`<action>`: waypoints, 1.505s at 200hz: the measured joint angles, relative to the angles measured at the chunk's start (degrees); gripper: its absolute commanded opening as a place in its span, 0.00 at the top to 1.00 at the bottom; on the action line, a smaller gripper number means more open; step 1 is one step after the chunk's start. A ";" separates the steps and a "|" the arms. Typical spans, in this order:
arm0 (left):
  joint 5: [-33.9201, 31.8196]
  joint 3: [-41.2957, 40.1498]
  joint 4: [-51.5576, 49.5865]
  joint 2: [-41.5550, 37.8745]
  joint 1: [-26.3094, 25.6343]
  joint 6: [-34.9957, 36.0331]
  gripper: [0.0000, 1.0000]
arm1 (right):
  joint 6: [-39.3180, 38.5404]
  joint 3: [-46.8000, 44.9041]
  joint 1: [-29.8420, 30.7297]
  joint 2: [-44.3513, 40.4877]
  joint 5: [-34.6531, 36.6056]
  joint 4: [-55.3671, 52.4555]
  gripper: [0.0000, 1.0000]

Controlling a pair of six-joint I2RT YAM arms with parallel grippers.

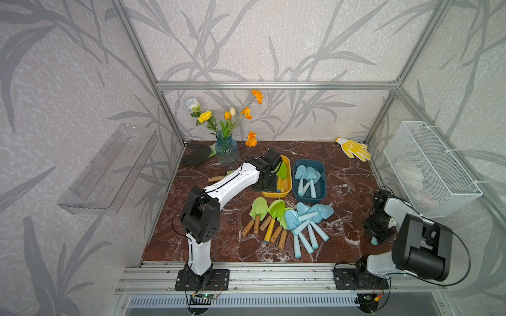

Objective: Sort the small shovels by color and place them into the storage box
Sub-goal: Pick up the shovel from the center of the board.

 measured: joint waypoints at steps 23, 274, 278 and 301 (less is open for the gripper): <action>-0.20 0.17 -0.17 0.07 0.00 0.33 0.38 | -0.44 -0.35 0.13 -0.15 -1.29 1.49 0.72; -2.89 -6.56 0.11 -4.07 0.00 -5.03 0.38 | -15.74 23.65 32.70 6.75 -8.00 0.48 0.86; -2.95 -6.78 0.13 -4.09 0.00 -5.03 0.38 | -15.98 24.92 33.29 6.67 -7.93 0.11 0.85; -3.39 -7.76 0.09 -4.35 0.00 -5.03 0.38 | -17.27 31.21 36.30 6.73 -7.78 -1.25 0.85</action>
